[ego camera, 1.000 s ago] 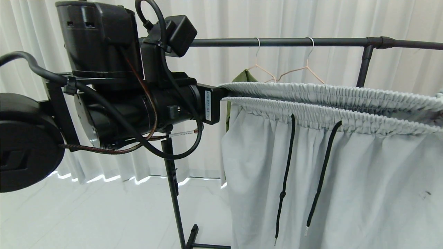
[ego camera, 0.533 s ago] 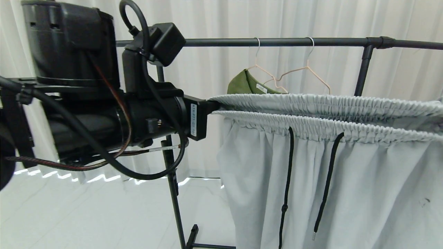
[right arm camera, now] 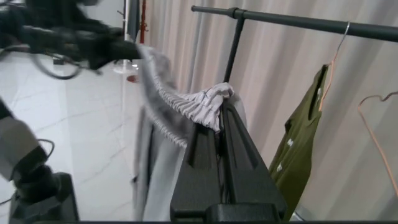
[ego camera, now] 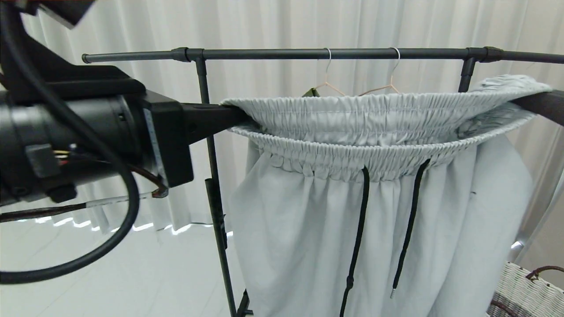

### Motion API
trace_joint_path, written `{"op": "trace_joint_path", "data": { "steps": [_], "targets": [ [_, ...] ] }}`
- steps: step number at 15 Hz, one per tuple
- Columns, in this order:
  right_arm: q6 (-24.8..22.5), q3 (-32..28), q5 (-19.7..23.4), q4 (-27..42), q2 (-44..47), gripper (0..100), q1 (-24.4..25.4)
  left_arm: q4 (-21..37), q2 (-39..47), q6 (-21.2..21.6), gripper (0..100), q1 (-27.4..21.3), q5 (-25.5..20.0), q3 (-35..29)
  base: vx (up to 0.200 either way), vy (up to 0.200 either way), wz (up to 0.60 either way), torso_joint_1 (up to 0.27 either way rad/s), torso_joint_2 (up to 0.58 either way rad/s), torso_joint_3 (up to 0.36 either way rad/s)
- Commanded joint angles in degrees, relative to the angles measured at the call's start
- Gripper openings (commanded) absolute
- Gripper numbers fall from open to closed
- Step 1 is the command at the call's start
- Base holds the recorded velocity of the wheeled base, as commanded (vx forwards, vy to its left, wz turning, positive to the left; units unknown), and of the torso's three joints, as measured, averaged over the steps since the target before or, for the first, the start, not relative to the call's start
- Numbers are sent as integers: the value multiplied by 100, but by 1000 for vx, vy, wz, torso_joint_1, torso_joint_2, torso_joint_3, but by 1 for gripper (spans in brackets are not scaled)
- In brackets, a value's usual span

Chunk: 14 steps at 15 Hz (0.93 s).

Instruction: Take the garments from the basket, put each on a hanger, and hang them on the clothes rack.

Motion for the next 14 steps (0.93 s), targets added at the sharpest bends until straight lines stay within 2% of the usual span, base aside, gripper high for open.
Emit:
{"op": "trace_joint_path", "data": {
  "steps": [1,6,14],
  "targets": [
    [0,-265,2,-126,790,0,-1,132,-508,-3,0,-357,-13,4,0,0,0,0,0,0],
    [-194,-775,11,-214,1581,0,34,255,-974,6,0,-445,-13,48,0,0,0,0,0,0],
    [-264,-652,-7,-337,1660,0,122,282,-1238,-3,0,-445,-13,399,0,0,0,0,0,0]
  ]
}}
